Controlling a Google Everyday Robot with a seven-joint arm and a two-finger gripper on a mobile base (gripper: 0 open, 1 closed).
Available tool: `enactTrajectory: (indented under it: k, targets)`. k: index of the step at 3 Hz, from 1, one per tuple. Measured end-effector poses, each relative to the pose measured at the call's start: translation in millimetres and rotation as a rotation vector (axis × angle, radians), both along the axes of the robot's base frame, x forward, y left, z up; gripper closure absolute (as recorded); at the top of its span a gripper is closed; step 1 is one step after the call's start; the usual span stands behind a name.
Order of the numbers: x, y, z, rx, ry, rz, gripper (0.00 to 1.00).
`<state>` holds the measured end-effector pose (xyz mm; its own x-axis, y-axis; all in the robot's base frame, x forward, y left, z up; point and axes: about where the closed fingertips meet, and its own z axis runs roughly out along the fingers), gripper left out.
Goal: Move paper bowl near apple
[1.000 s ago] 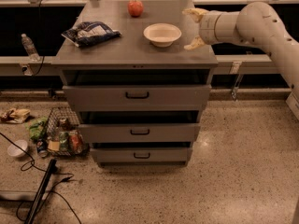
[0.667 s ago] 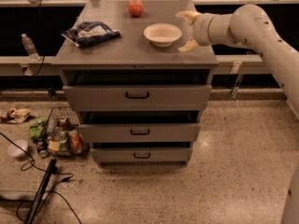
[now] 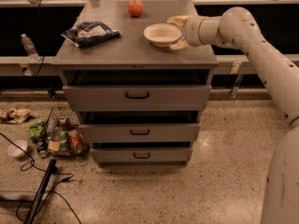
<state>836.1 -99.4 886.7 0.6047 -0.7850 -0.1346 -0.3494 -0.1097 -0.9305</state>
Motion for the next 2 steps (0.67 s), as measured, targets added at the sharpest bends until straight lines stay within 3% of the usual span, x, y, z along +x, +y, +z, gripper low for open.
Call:
enactTrajectory:
  k: [1, 2]
  targets:
    - [11.4, 15.5, -14.5, 0.000, 0.017, 0.029, 0.61]
    - [17.6, 31.3, -26.7, -0.006, 0.051, 0.081, 0.89]
